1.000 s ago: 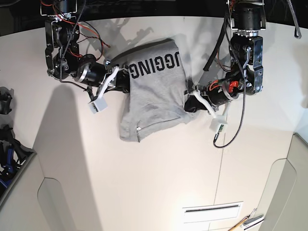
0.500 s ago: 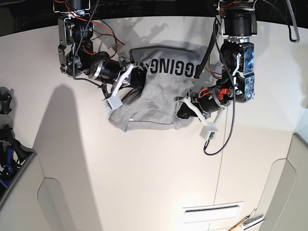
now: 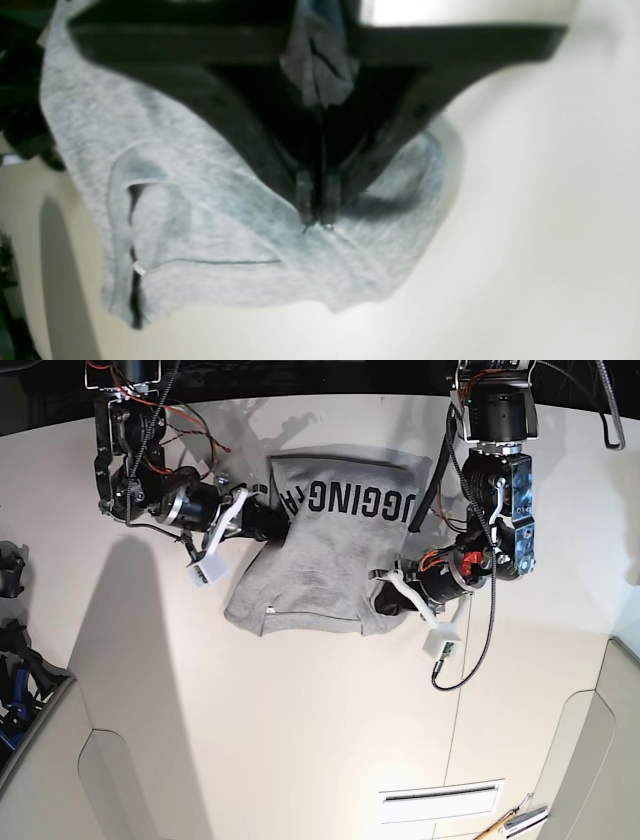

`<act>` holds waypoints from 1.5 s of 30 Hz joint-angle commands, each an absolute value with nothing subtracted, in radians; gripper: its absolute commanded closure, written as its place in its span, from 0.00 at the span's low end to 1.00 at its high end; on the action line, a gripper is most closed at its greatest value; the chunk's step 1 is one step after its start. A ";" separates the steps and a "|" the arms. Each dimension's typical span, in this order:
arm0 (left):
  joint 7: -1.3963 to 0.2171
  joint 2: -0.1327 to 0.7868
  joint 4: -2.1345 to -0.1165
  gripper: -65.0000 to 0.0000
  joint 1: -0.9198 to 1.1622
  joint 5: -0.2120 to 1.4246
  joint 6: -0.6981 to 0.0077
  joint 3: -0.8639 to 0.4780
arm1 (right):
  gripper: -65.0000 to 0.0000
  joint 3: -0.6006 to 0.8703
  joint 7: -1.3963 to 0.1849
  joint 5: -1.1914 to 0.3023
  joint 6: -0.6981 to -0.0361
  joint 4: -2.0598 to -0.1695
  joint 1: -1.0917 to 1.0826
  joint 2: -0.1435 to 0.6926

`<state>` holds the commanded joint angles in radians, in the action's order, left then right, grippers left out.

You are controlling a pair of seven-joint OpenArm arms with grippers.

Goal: Fold the T-shirt properly
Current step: 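Hold the bundle with both grippers and fold it into a square, then release the folded shirt and lift both grippers away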

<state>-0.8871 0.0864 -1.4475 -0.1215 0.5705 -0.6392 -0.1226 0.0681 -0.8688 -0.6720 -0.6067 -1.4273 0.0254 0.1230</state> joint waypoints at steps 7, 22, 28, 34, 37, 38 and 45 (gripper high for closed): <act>-0.894 0.112 -1.448 0.97 -0.119 0.597 -0.639 -0.163 | 1.00 0.120 -0.881 -0.707 -0.607 -1.439 0.026 0.141; -0.963 0.200 -1.595 0.97 -0.072 0.811 -0.674 -0.163 | 1.00 0.228 -0.950 -0.839 -0.611 -1.575 0.016 0.110; -0.969 0.203 -1.630 0.97 -0.035 0.811 -0.674 -0.173 | 1.00 0.174 -0.950 -0.849 -0.617 -1.576 0.009 0.051; -1.015 0.202 -1.631 0.97 -0.004 0.813 -0.685 -0.286 | 1.00 0.021 -0.939 -0.762 -0.617 -1.575 0.009 0.033; -1.044 0.203 -1.633 0.97 0.021 0.879 -0.694 -0.368 | 1.00 0.005 -0.941 -0.737 -0.613 -1.576 0.012 0.036; -1.048 0.203 -1.637 0.97 0.037 0.904 -0.698 -0.393 | 1.00 0.007 -0.944 -0.741 -0.613 -1.576 0.015 0.039; -1.055 0.202 -1.786 0.97 0.232 0.967 -0.698 -0.517 | 1.00 0.009 -0.947 -0.741 -0.613 -1.694 0.120 0.120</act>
